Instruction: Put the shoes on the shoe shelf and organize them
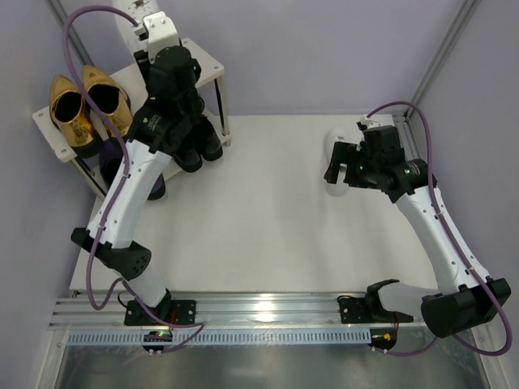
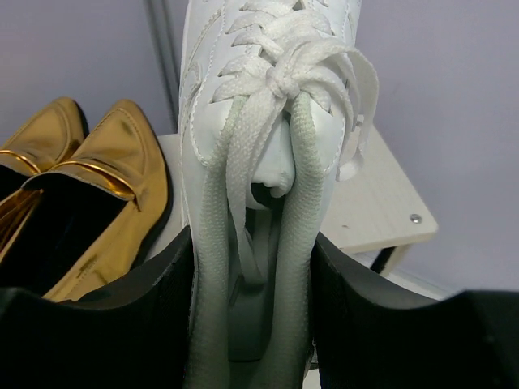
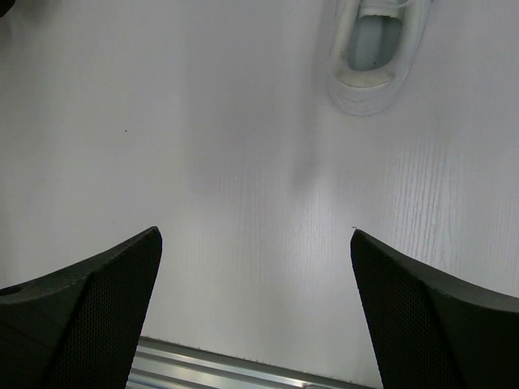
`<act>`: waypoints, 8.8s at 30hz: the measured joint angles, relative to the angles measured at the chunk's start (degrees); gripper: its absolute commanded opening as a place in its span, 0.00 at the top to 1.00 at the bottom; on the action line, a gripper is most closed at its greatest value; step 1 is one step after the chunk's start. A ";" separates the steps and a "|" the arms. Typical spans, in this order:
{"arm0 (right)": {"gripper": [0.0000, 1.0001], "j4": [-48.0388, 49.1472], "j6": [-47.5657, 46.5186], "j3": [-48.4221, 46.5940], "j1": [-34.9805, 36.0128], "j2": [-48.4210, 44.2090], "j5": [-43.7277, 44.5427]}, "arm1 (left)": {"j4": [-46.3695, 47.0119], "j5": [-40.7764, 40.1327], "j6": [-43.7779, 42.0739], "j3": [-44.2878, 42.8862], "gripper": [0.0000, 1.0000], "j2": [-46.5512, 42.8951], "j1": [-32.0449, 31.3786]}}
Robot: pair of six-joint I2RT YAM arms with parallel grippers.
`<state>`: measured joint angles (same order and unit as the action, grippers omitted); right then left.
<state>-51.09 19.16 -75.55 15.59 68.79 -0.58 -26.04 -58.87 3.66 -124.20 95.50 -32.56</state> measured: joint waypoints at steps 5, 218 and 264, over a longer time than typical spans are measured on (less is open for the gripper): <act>0.02 -0.11 -0.02 -1.25 0.00 1.27 -0.02 | -5.75 2.23 5.07 1.38 1.00 0.44 6.78; 0.02 -0.42 4.02 0.04 -1.97 3.56 -0.24 | 11.30 17.75 32.70 55.58 1.00 4.66 -31.67; 0.02 0.44 2.45 3.41 -2.25 2.69 -2.58 | -16.59 14.38 63.32 38.45 0.02 16.63 -29.62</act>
<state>-50.65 21.61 -72.14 13.34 71.48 -3.16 -42.63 -44.49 66.98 -85.76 112.14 -62.17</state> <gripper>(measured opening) 0.976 0.992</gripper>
